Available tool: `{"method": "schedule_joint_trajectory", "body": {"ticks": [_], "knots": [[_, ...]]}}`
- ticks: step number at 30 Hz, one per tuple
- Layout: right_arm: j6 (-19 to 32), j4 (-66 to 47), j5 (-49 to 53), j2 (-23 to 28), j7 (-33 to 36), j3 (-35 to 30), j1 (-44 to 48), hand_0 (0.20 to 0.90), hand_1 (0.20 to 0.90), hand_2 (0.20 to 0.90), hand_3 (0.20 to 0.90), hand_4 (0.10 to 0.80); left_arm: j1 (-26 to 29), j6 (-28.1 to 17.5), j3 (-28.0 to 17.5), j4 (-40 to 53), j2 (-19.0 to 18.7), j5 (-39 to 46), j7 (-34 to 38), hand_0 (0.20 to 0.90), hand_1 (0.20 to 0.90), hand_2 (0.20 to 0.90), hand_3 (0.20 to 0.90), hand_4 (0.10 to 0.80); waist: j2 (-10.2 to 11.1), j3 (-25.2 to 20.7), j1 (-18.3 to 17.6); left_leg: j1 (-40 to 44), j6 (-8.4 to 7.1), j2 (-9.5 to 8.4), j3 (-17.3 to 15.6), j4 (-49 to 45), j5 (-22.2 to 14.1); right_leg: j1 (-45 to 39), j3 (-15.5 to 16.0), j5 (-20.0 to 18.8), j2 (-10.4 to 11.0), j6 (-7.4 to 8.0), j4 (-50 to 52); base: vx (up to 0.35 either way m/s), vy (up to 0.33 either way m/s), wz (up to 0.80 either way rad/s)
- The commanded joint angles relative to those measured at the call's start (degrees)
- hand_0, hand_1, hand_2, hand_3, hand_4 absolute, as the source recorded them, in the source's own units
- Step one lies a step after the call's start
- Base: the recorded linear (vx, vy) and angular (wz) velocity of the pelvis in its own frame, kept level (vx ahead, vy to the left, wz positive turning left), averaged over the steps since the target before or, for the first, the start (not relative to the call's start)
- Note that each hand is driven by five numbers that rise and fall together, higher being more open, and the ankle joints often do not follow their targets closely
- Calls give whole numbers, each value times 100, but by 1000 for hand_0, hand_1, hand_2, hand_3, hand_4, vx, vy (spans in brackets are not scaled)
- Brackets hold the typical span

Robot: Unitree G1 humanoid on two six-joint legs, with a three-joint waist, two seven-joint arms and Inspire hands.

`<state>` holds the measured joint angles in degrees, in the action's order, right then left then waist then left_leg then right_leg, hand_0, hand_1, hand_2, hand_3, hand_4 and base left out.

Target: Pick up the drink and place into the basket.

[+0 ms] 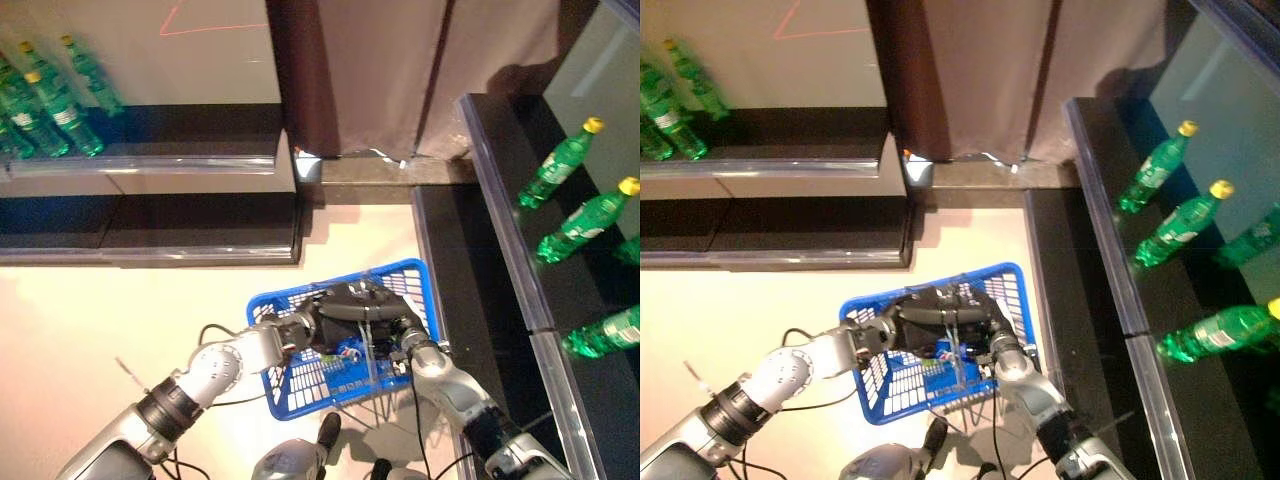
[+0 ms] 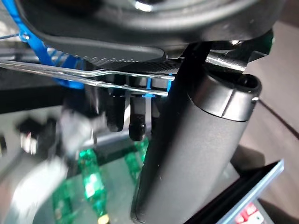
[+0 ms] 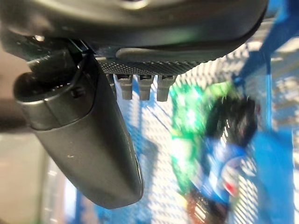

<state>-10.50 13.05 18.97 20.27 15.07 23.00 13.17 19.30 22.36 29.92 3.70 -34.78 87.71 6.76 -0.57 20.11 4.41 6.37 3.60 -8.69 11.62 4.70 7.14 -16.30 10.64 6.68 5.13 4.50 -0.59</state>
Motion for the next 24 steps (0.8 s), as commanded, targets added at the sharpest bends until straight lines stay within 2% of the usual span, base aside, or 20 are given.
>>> {"method": "schedule_joint_trajectory", "body": {"ticks": [1,5,7,10,12,15,17,18,22,24], "knots": [[928,-350,-193,420,-220,-277,-314,900,900,900,900,800,350,-1190,-1329,777,1289,717,-1302,300,300,300,200,100,-18,-1797,-110,376,-320,298,-949,-184,-1059,754,-161,-630,-173,185,-102,-30,-9,-17],[1118,-783,106,499,-300,-770,-689,900,900,900,900,800,-111,-1446,-1822,613,1238,443,-1324,300,300,300,200,100,-3,-1755,-221,400,-318,325,-1032,-179,-1060,764,-317,-644,-232,177,-132,-65,-27,-20],[1161,-803,127,464,-353,-888,-774,900,900,900,900,800,-198,-1541,-1923,567,1236,454,-1280,300,300,300,200,100,2,-1751,-245,400,-320,333,-1051,-176,-1055,772,-353,-648,-250,174,-131,-54,-30,-7],[1292,-898,416,381,-516,-1146,-959,900,900,900,900,800,-406,-1880,-2225,310,1336,124,-1220,300,300,300,200,100,12,-1748,-334,412,-325,358,-1091,-135,-1034,776,-462,-669,-302,164,-187,-73,-46,-21],[1565,-741,778,184,-801,-1305,-1124,900,900,900,900,800,-500,-2143,-2492,-159,1453,-106,-1333,300,300,300,200,100,19,-1750,-397,412,-344,374,-1131,-98,-1013,795,-530,-685,-334,169,-209,-77,-43,-23],[1577,-506,1362,-11,-1237,-1360,-1279,900,900,900,900,800,-581,-2353,-2751,-552,1545,-258,-1456,300,300,300,200,100,28,-1757,-443,404,-364,383,-1148,-67,-996,806,-562,-695,-350,166,-243,-43,-19,-20],[1620,-22,1644,-303,-1714,-1418,-1542,900,900,900,900,800,-796,-2645,-3156,-937,1614,-534,-1610,300,300,300,200,100,45,-1756,-483,382,-376,404,-1174,-87,-1011,832,-611,-685,-366,147,-239,-52,-22,-26],[1620,-22,1644,-303,-1714,-1418,-1542,900,900,900,900,800,-796,-2645,-3156,-937,1614,-534,-1610,300,300,300,200,100,45,-1756,-483,382,-376,404,-1174,-87,-1011,832,-611,-685,-366,147,-239,-41,-25,-28],[1703,880,1638,-544,-2098,-1566,-1870,900,900,900,900,800,-1367,-2996,-3735,-1437,1862,-1062,-1721,300,300,300,200,100,75,-1721,-469,341,-388,412,-1195,-150,-1065,841,-656,-676,-420,70,-278,-37,-14,-14],[1643,1016,1645,-547,-2044,-1559,-1894,900,900,900,900,800,-1472,-3046,-3827,-1593,1906,-1117,-1736,300,300,300,200,100,76,-1706,-463,339,-387,405,-1185,-156,-1078,836,-681,-670,-439,52,-286,-27,2,-17]]}}
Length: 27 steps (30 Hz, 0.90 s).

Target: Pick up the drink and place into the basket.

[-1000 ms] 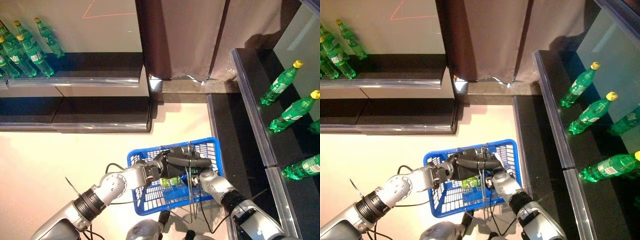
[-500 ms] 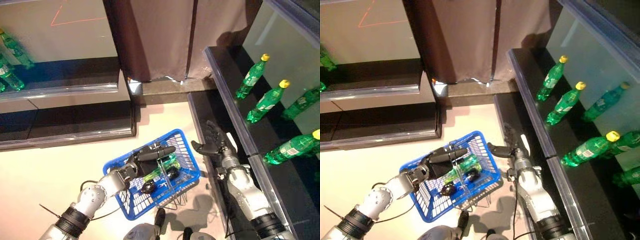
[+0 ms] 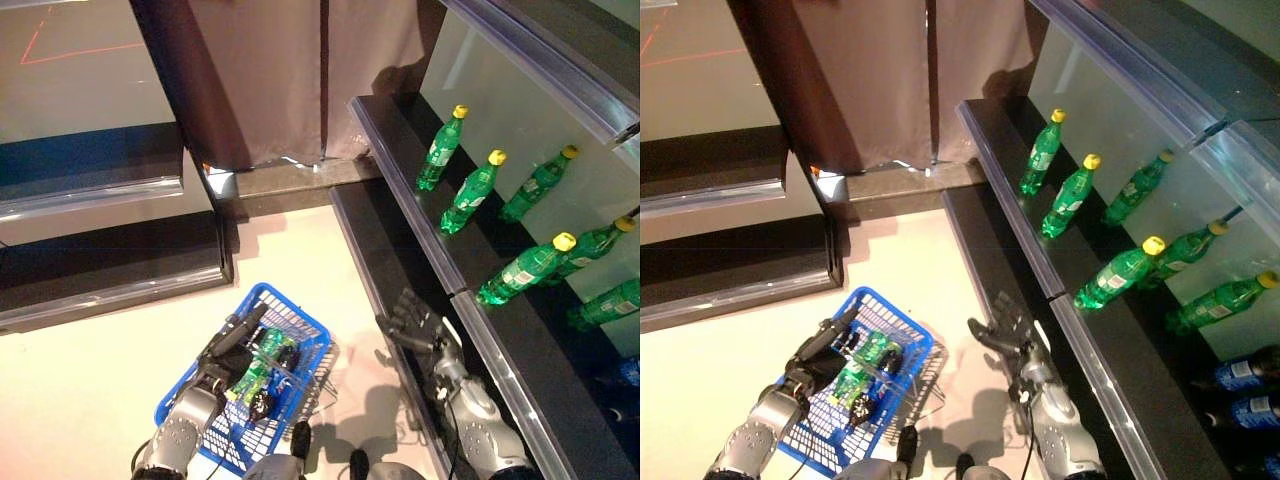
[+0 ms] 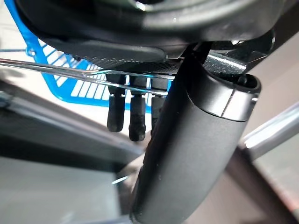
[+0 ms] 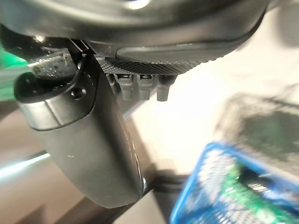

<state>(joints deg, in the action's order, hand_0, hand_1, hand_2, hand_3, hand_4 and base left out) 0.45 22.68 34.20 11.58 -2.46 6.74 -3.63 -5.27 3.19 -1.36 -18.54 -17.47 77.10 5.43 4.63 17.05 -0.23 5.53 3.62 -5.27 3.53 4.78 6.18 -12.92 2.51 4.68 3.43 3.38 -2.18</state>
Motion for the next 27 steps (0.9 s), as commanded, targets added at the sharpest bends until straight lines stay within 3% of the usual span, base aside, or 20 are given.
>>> {"method": "schedule_joint_trajectory", "body": {"ticks": [1,4,13,21,27], "knots": [[480,175,145,321,-290,59,-213,900,900,900,900,800,934,-1137,-756,535,203,-65,-1623,300,300,300,200,100,-444,-1390,3,426,-388,65,-381,-165,-992,492,118,-466,-282,151,-133,-27,7,-10],[333,950,187,339,-430,-32,-182,900,900,900,900,800,776,-1201,-955,-92,313,4,-1791,300,300,300,200,100,-444,-1370,9,435,-387,63,-395,-182,-1029,454,60,-443,-324,102,-158,-18,6,-28],[611,3626,-497,403,-497,-444,116,900,900,900,900,800,666,-1596,-995,-1592,443,-43,-2390,300,300,300,200,100,-511,-1386,100,432,-382,88,-456,-196,-1056,430,-47,-401,-405,14,-142,-1,5,-12],[372,4570,-1077,365,-510,-419,374,900,900,900,900,800,682,-1460,-896,-2297,500,115,-2600,300,300,300,200,100,-563,-1465,210,452,-381,62,-421,-176,-1064,387,-4,-376,-429,-36,-153,7,1,-2],[105,4820,-1517,453,-247,-409,426,900,900,900,900,800,719,-1328,-912,-2286,418,126,-2651,300,300,300,200,100,-610,-1481,252,477,-378,66,-394,-173,-1086,363,47,-328,-431,-56,-121,0,0,0]]}}
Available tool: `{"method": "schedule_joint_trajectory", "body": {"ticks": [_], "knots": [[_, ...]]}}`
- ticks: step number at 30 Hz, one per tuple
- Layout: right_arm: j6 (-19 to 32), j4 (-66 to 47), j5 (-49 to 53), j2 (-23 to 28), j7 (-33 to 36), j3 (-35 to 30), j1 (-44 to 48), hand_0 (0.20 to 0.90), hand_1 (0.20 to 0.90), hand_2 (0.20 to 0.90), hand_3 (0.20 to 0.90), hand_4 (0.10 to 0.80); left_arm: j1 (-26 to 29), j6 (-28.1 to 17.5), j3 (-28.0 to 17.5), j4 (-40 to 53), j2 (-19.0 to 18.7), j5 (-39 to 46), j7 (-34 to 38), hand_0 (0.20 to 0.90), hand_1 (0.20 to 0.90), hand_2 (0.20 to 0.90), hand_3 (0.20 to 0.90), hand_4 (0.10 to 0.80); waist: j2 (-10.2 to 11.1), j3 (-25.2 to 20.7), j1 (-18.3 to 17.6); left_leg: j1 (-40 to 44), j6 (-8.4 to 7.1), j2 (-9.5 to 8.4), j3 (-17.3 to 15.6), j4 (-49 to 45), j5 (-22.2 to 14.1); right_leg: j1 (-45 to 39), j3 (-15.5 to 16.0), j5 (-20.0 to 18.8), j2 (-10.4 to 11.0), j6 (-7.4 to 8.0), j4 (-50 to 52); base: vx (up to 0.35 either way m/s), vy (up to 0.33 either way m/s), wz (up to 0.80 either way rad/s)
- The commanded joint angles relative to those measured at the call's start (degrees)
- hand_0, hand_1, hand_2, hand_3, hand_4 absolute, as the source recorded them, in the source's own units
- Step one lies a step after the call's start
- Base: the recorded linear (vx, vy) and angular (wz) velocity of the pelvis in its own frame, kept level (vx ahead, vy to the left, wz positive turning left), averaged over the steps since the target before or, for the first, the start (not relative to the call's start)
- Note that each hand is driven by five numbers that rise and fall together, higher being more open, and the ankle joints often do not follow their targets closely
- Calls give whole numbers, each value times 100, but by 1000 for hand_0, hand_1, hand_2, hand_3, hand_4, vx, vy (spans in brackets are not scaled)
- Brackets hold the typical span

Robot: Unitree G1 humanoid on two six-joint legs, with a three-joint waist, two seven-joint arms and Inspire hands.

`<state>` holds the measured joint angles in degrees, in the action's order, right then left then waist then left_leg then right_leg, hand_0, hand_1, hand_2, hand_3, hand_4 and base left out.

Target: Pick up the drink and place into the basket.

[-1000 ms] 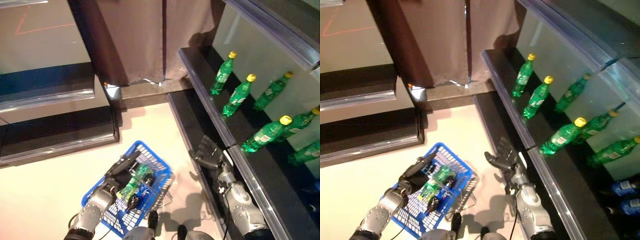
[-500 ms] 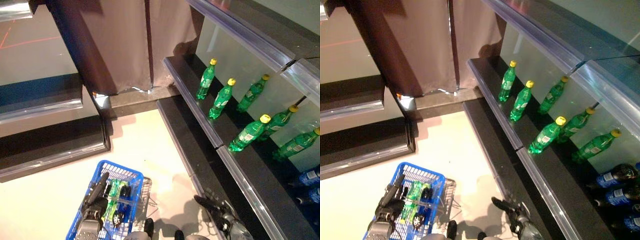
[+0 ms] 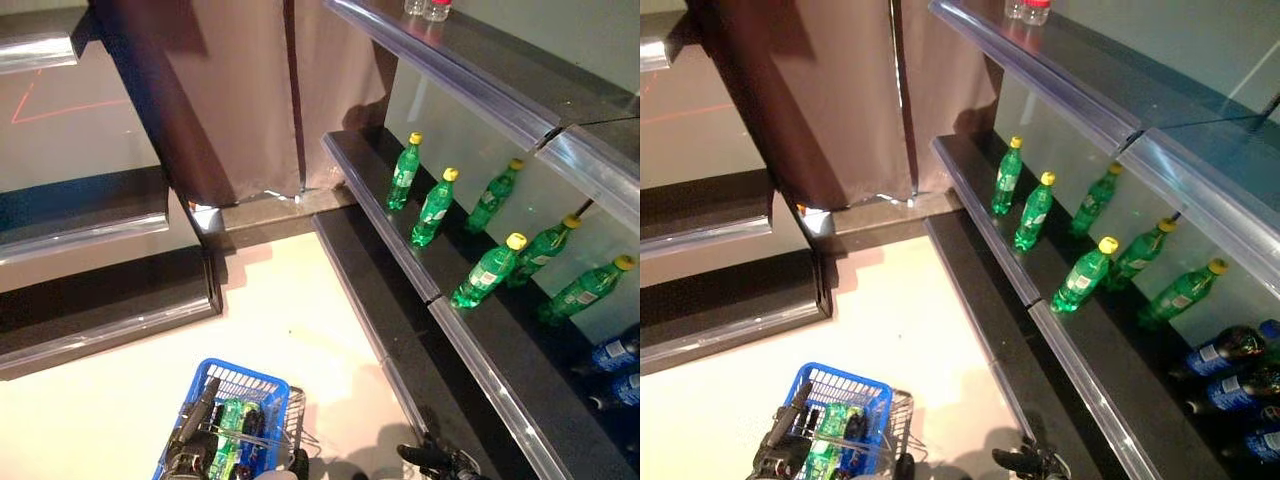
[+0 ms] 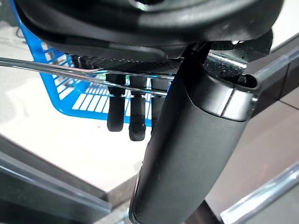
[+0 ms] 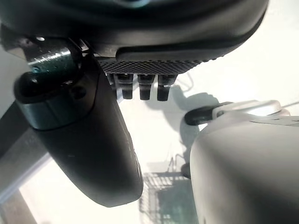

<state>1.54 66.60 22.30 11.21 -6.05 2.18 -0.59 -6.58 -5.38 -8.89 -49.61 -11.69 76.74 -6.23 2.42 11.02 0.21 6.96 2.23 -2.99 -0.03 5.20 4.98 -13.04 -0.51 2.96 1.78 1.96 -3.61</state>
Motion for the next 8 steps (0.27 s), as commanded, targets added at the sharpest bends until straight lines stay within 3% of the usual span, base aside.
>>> {"method": "schedule_joint_trajectory", "body": {"ticks": [1,8], "knots": [[-27,468,-370,516,117,44,114,900,900,900,900,800,853,-474,-140,829,-170,169,-1500,300,300,300,200,100,-396,-872,208,336,-238,-164,-30,-214,-968,382,353,-150,-268,86,38,0,0,0],[-107,573,-464,564,118,-17,48,900,900,900,900,800,892,-425,-207,888,-220,224,-1362,300,300,300,200,100,-417,-869,187,344,-226,-169,-13,-222,-995,383,338,-110,-278,85,76,0,0,0]]}}
